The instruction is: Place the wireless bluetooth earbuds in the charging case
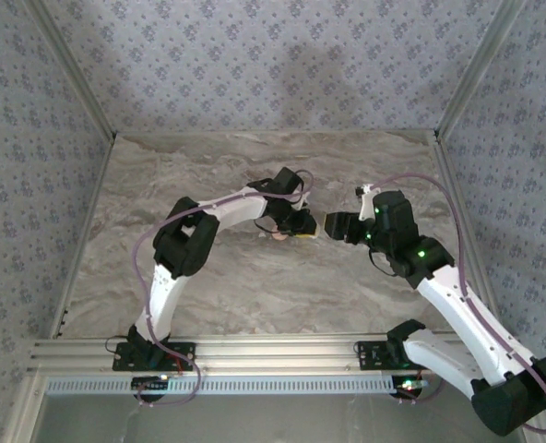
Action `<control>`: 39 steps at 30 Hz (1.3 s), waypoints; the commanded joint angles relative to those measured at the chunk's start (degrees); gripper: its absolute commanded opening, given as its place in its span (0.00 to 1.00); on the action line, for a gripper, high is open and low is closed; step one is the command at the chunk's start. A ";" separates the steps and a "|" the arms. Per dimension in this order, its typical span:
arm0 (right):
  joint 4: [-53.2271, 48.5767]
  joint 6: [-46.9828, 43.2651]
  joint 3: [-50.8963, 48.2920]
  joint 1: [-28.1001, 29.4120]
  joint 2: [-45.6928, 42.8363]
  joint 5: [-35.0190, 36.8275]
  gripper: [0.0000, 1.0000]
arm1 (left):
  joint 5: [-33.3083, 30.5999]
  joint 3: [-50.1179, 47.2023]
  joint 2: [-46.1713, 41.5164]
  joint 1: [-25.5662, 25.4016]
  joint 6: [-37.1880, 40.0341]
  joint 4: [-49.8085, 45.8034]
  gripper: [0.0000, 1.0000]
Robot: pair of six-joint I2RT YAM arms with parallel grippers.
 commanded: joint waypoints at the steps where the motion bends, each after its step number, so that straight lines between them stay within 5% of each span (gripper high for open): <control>1: -1.75 0.93 -0.50 -0.21 -1.28 0.24 0.65 | 0.54 3.21 1.89 0.17 0.96 -6.56 0.22; 15: -2.07 -4.85 -1.25 -2.11 -1.64 5.37 0.73 | -11.09 7.44 -6.08 3.29 8.95 -16.75 0.66; 18: 1.90 -9.83 -3.67 -4.28 -1.51 9.71 0.80 | -15.89 6.23 -12.71 4.90 11.42 -16.31 0.79; 19: 3.94 -11.99 -4.77 -5.20 -1.41 11.46 0.98 | -17.47 5.20 -15.49 5.57 12.24 -15.60 0.92; 20: 5.75 -13.65 -5.76 -6.14 -1.25 13.28 1.00 | -19.15 3.83 -18.49 6.27 12.97 -14.43 0.99; 25: 20.00 -21.05 -13.03 -14.45 0.97 18.36 1.00 | -29.85 -8.73 -33.71 10.77 17.24 -5.73 1.00; 32: 40.90 -25.41 -23.60 -26.54 10.06 10.12 1.00 | -45.69 -42.68 -56.67 23.09 24.24 24.25 1.00; 35: 49.10 -25.79 -26.97 -27.72 14.06 8.46 1.00 | -54.03 -54.97 -60.81 27.57 26.87 36.79 1.00; 39: 60.39 -25.87 -29.71 -27.87 19.72 6.97 1.00 | -55.29 -61.82 -58.62 33.91 26.14 42.57 1.00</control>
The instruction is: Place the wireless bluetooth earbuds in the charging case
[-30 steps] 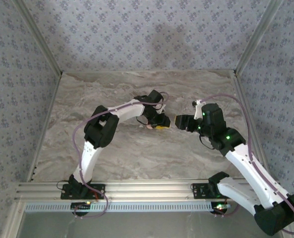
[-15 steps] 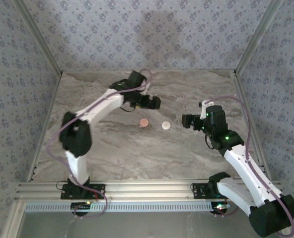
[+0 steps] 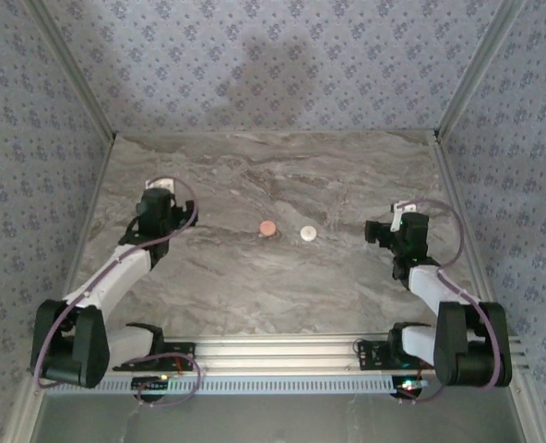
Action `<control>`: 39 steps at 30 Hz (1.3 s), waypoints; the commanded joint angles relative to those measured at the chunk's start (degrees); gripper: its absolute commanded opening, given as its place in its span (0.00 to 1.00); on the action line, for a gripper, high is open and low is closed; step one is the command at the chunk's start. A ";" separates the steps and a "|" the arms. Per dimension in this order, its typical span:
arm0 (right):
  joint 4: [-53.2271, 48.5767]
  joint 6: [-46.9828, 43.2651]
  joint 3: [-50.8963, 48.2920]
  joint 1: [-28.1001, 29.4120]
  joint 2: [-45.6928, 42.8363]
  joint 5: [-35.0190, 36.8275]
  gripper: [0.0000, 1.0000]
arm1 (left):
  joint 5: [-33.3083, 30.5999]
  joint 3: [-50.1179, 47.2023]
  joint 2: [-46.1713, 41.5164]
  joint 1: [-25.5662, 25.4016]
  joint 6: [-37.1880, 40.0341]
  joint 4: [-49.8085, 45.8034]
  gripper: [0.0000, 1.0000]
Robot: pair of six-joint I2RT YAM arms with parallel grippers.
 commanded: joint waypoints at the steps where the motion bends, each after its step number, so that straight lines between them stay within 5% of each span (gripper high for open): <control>1: 16.02 -1.54 -1.46 -0.30 4.23 -2.78 1.00 | -5.81 -3.43 1.98 3.86 1.23 15.17 1.00; 7: 21.85 -5.04 0.91 0.79 13.05 -3.60 1.00 | -3.68 -11.69 10.72 6.28 6.76 34.81 1.00; 10: 34.45 -4.44 -1.85 0.87 19.82 -2.38 1.00 | 1.40 -13.67 13.11 8.14 6.20 41.48 1.00; 12: 25.77 -3.83 0.76 -0.18 17.76 -3.46 1.00 | 1.34 -15.84 21.72 8.13 7.17 55.31 1.00; 14: 26.11 -2.08 1.29 -1.28 18.88 -3.44 1.00 | 2.05 -12.08 18.19 9.89 3.57 41.49 1.00; 16: 26.28 -1.70 1.51 -1.63 18.87 -3.75 1.00 | 4.42 -14.60 20.47 10.96 3.82 50.46 1.00; 39: 25.25 -1.72 1.69 -1.60 18.63 -3.48 1.00 | 8.79 -12.74 19.25 10.81 5.72 44.72 1.00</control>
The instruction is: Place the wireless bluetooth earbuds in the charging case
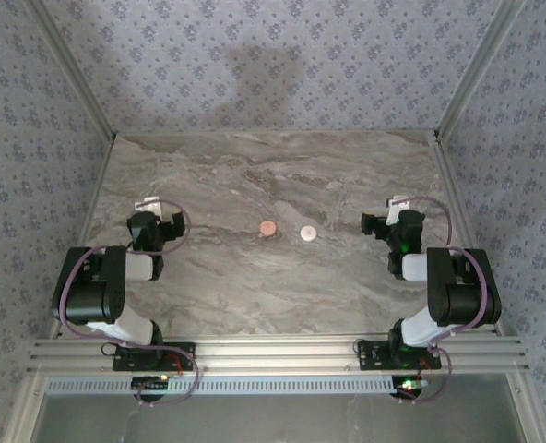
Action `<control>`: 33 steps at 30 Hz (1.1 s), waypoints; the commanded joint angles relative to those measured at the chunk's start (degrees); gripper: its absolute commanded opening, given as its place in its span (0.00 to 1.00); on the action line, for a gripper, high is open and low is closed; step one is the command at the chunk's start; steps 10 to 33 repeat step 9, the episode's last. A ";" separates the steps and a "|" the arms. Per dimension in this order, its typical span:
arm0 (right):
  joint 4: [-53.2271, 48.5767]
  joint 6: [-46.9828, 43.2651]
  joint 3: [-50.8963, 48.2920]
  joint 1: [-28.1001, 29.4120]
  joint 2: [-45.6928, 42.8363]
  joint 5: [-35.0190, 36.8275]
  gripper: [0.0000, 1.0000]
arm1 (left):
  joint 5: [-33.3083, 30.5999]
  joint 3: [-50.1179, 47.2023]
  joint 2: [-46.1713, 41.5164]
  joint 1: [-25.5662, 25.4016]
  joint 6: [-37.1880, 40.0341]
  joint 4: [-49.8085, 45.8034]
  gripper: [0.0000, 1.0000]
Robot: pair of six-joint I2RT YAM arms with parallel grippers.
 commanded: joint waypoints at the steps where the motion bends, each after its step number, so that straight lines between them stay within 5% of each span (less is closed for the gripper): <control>1: 1.00 0.75 1.09 -0.20 0.04 -0.07 1.00 | 0.81 1.33 -0.88 0.01 0.57 1.44 1.00; 33: 1.03 0.75 1.12 -0.17 0.03 -0.01 1.00 | 1.87 1.50 -0.85 0.36 0.40 1.27 1.00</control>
